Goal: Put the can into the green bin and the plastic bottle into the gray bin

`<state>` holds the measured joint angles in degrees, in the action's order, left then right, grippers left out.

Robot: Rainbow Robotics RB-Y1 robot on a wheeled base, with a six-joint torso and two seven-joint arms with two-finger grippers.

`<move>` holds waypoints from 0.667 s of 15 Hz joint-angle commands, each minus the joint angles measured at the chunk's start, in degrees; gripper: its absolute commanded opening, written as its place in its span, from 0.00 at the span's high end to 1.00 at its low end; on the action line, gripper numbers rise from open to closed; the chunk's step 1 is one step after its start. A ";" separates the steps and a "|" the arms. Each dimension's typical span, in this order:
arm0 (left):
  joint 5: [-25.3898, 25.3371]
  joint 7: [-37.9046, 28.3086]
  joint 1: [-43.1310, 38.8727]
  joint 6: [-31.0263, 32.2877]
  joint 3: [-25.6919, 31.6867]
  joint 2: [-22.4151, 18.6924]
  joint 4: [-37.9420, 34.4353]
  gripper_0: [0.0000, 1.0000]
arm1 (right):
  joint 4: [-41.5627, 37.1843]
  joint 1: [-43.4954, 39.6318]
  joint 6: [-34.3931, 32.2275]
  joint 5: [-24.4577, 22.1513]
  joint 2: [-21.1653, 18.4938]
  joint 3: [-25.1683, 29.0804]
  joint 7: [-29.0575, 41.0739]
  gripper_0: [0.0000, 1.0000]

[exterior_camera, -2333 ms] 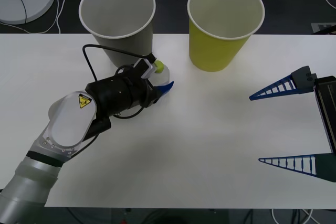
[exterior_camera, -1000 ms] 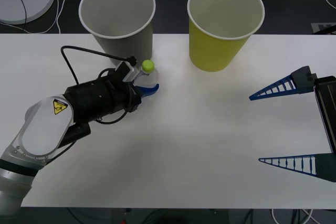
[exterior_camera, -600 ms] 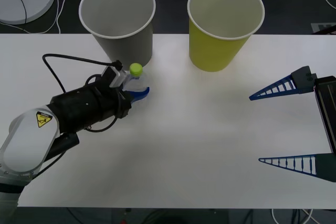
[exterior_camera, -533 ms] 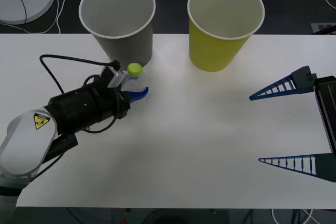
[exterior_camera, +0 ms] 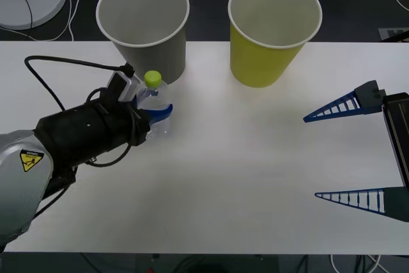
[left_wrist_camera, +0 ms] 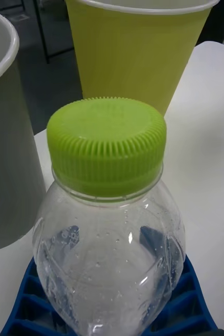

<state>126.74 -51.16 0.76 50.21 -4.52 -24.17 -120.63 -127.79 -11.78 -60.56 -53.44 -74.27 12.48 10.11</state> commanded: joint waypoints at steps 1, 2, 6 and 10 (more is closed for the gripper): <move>3.16 -6.14 -0.23 5.69 1.97 0.00 -5.58 1.00 | 0.00 0.00 0.00 0.00 0.00 0.00 0.00 0.00; 3.43 -7.37 -0.23 7.36 2.76 0.00 -6.89 1.00 | 0.00 0.00 0.00 0.00 0.00 0.00 0.00 0.00; 4.22 -13.70 -0.14 15.53 6.98 -0.62 -13.93 1.00 | 0.00 0.00 0.00 0.00 0.00 0.00 0.00 0.00; 4.31 -18.54 0.38 24.59 11.72 -1.41 -19.81 1.00 | 0.00 0.00 0.00 0.00 0.00 0.00 0.00 0.00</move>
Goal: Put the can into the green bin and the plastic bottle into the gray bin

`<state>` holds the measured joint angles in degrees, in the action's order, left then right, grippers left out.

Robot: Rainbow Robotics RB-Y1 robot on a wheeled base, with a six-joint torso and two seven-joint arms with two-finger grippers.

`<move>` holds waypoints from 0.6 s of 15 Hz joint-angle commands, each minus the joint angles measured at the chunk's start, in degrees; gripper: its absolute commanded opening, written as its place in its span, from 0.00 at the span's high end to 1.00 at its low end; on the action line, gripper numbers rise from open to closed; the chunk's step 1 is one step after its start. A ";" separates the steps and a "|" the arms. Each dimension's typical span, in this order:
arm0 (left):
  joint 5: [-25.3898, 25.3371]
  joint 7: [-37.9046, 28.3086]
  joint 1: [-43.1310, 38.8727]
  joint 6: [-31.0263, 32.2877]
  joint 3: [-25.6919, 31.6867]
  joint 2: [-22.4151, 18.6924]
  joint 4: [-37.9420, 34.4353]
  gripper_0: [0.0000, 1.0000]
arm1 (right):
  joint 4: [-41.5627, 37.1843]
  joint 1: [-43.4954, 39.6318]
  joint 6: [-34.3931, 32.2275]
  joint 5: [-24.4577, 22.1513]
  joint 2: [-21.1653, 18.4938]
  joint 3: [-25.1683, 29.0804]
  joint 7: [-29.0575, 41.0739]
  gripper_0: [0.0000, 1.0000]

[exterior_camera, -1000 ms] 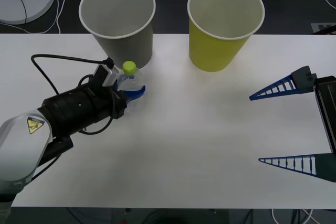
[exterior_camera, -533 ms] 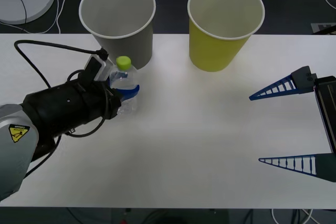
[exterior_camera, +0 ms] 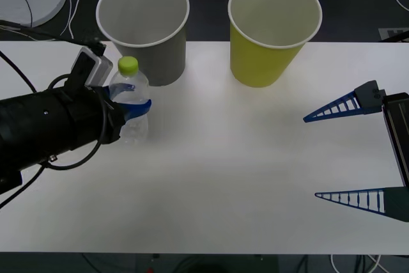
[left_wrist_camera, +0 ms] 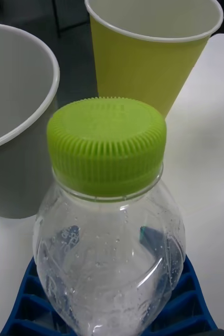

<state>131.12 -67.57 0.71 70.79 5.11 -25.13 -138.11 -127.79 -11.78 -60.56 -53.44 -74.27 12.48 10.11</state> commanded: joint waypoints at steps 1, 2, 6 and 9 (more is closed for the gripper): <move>-0.16 -3.18 0.78 5.94 3.50 -0.71 -3.05 1.00 | 0.00 0.00 0.00 0.00 0.00 0.00 0.00 0.00; -0.33 -3.97 1.05 7.09 4.91 -0.88 -3.40 1.00 | 0.00 0.00 0.00 0.00 0.00 0.00 0.00 0.00; 0.19 -4.23 1.49 8.32 10.36 -1.15 -3.31 1.00 | 0.00 0.00 0.00 0.00 0.00 0.00 0.00 0.00; 1.42 -6.43 1.84 8.32 12.12 -1.32 -3.31 1.00 | 0.00 0.00 0.00 0.00 0.00 0.00 0.00 0.00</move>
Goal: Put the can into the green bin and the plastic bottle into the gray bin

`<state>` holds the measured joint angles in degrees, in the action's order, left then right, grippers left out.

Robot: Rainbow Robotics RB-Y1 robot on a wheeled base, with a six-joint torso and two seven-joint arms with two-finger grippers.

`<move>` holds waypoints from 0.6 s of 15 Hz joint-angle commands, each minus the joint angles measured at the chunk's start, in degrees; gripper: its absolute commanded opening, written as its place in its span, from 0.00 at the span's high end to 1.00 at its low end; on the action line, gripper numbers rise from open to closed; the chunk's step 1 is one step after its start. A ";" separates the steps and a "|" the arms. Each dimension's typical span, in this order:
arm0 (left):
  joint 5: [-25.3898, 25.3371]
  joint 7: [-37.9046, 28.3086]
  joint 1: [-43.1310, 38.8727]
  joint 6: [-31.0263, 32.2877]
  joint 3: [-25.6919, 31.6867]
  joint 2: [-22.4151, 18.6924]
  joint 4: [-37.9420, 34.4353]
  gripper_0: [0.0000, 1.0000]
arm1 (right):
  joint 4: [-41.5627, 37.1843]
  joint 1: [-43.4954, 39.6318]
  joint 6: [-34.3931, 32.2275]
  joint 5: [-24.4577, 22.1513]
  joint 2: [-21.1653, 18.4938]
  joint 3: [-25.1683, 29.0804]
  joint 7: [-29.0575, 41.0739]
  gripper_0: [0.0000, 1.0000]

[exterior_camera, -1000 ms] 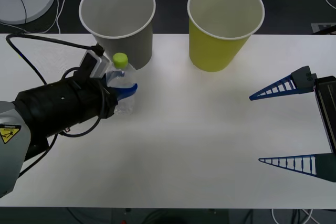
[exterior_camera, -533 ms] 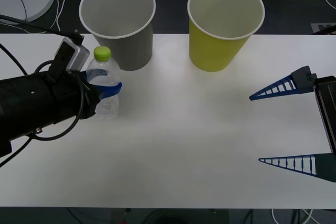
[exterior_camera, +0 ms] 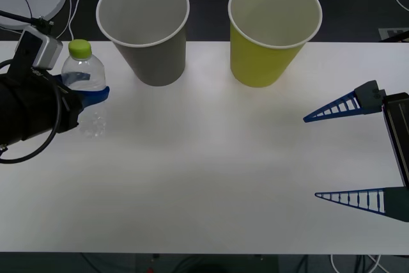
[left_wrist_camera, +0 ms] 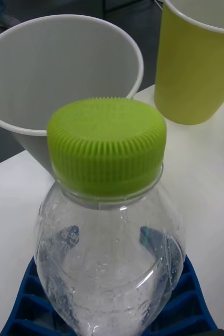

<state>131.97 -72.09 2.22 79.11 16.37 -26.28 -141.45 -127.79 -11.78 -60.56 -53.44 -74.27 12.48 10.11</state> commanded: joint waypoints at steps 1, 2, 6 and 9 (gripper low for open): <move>0.83 -2.35 0.42 0.08 1.12 -0.62 0.03 1.00 | 0.00 0.00 0.00 0.00 0.00 0.00 0.00 0.00; 1.00 -2.97 0.51 0.08 1.56 -0.88 0.03 1.00 | 0.00 0.00 0.00 0.00 0.00 0.00 0.00 0.00; 1.27 -5.34 5.25 8.69 4.28 -3.60 0.12 1.00 | 0.00 0.00 0.00 0.00 0.00 0.00 0.00 0.00; 0.48 -6.92 8.86 10.89 6.13 -5.36 1.00 1.00 | 0.00 0.00 0.00 0.00 0.00 0.00 0.00 0.00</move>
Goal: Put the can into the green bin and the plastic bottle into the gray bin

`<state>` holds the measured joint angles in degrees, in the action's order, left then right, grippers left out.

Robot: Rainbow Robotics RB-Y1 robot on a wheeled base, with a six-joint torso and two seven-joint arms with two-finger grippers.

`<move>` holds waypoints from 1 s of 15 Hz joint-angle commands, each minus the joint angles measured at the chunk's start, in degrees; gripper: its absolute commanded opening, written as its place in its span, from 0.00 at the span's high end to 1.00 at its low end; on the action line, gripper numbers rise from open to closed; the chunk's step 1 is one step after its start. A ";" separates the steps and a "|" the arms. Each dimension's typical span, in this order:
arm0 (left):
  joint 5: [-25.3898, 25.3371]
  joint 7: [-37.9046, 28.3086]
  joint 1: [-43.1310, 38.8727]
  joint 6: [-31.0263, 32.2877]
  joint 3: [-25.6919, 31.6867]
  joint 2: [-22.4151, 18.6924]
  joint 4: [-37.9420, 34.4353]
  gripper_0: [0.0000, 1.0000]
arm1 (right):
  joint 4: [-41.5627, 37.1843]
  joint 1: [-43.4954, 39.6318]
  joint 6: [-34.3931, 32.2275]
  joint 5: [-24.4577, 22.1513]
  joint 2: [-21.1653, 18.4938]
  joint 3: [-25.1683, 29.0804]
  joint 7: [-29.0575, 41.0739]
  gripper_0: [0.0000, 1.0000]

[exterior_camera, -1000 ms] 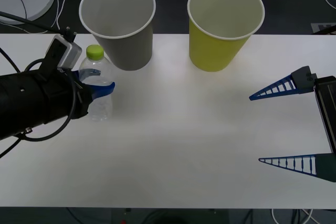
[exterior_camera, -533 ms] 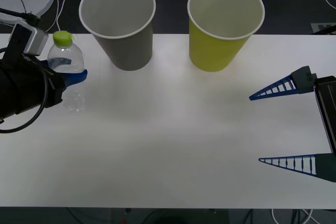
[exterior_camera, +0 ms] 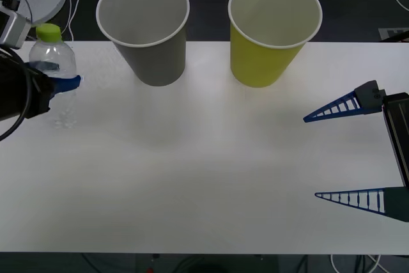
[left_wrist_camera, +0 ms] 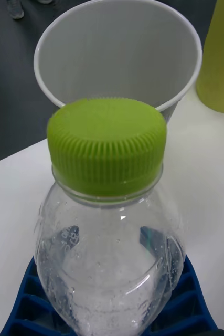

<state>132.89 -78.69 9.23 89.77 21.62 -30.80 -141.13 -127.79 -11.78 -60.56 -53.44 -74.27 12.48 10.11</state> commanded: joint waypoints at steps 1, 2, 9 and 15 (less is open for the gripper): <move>-1.23 -0.41 2.90 0.23 1.50 -1.45 2.18 1.00 | 0.00 0.00 0.00 0.00 0.00 0.00 0.00 0.00; -1.75 -0.41 3.95 0.23 1.50 -1.98 3.41 1.00 | 0.00 0.00 0.00 0.00 0.00 0.00 0.00 0.00; -8.79 -0.15 14.59 0.23 -0.44 -10.51 16.24 1.00 | 0.00 0.00 0.00 0.00 0.00 0.00 0.00 0.00; -15.90 1.08 25.48 0.23 -6.77 -19.12 30.04 1.00 | 0.00 0.00 0.00 0.00 0.00 0.00 0.00 0.00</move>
<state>117.73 -77.90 33.48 90.02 15.76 -49.04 -112.79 -127.79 -11.78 -60.56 -53.45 -74.27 12.48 10.11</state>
